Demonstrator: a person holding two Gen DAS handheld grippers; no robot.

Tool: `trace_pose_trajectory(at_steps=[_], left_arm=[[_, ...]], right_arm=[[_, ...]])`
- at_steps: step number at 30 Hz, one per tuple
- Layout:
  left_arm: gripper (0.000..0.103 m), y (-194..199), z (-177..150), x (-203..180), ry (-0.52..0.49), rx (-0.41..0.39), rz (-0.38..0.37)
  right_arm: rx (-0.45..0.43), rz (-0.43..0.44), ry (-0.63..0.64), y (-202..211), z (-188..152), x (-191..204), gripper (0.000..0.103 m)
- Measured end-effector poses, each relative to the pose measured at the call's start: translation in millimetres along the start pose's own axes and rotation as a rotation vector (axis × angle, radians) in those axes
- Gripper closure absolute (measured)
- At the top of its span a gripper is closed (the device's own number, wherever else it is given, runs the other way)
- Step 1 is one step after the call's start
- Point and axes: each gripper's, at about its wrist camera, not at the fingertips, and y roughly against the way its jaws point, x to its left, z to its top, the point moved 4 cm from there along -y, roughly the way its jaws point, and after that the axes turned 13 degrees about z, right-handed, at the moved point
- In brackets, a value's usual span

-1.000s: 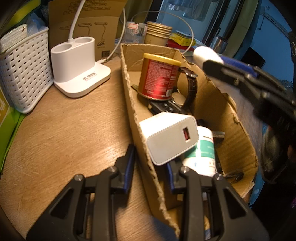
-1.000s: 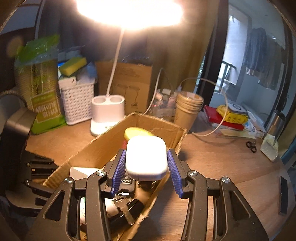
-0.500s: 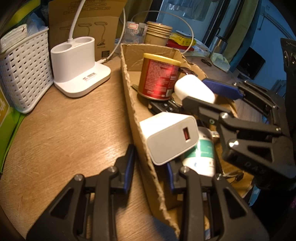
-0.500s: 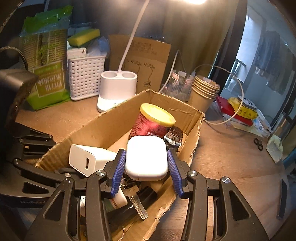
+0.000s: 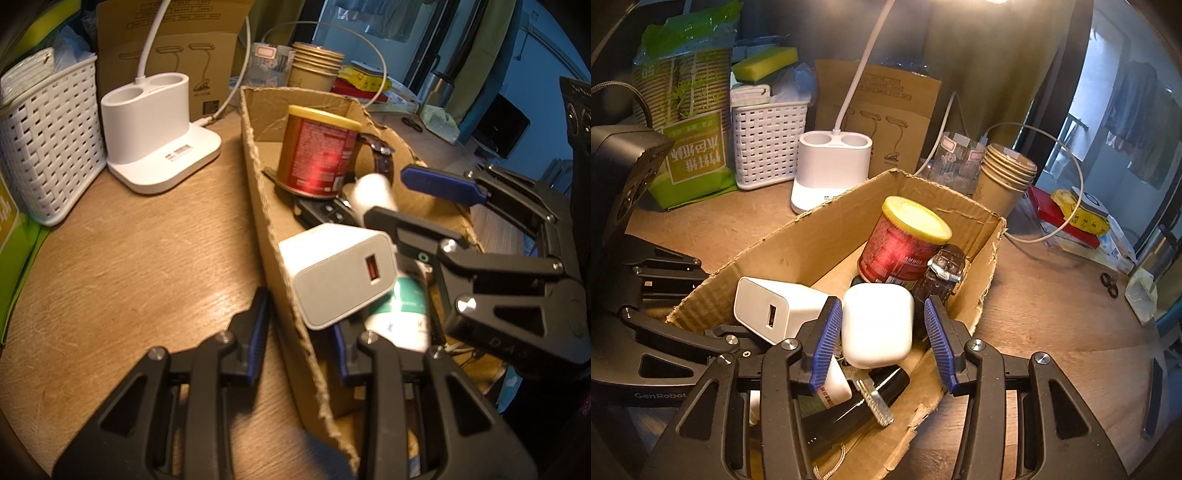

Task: Organize rigid objects
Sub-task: 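Carry the AirPods case into the cardboard box and open the right gripper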

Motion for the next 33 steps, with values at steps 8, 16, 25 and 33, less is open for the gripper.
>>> trace_pose_trajectory(at_steps=[8,16,25,33], left_arm=[[0.071,-0.2,0.0,-0.5,0.0,0.001,0.0],[0.071,-0.2,0.0,-0.5,0.0,0.001,0.0],[0.071,-0.1,0.1,0.0,0.0,0.003,0.004],[0.071,5.2,1.2,-0.5,0.005,0.005,0.001]], right_arm=[[-0.006,0.004,-0.022,2.6,0.1,-2.1,0.053],[-0.011,0.006,-0.033,4.3,0.5,-1.5,0.053],[-0.013,-0.001,-0.061,13.7,0.4,-0.3,0.053],[-0.003,-0.027,-0.094,24.2,-1.7,-5.2,0.053]])
